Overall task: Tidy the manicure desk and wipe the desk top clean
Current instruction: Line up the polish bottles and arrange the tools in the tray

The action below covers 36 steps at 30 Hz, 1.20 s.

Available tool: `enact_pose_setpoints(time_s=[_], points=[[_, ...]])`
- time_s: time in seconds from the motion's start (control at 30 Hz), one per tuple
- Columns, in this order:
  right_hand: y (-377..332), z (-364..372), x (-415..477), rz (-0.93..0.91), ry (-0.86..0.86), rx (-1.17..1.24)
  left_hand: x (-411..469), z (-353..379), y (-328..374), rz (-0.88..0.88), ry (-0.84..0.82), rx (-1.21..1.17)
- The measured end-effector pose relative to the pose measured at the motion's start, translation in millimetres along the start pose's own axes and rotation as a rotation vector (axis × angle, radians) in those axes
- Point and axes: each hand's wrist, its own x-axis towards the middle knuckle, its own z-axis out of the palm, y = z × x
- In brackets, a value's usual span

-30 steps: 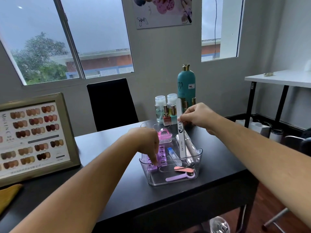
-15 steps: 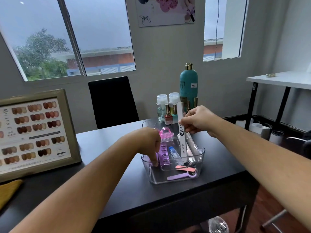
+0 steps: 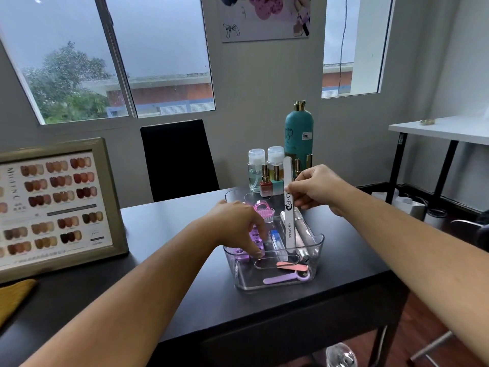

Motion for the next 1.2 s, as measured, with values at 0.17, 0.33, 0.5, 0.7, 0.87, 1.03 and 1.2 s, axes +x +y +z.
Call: enact_pose_setpoints(time_s=[0.17, 0.33, 0.5, 0.7, 0.87, 1.03, 1.2], points=[[-1, 0, -1, -0.002, -0.003, 0.011, 0, 1, -3, -0.008, 0.007, 0.001], [-2, 0, 0, -0.005, 0.002, -0.007, 2, 2, -1, -0.003, 0.005, 0.011], [-5, -4, -1, -0.005, 0.010, 0.005, 8, -6, 1, -0.026, 0.073, -0.110], [-10, -16, -3, -0.015, 0.041, 0.060, 21, -15, 11, 0.068, -0.042, -0.149], [-7, -21, 0, -0.004, 0.036, 0.071, 26, -11, 16, 0.174, -0.102, -0.179], [-3, -20, 3, 0.002, 0.030, 0.093, 34, -5, 15, 0.177, -0.083, -0.121], [-4, -19, 2, -0.005, 0.019, 0.094, 39, -8, 5, 0.152, -0.067, -0.093]])
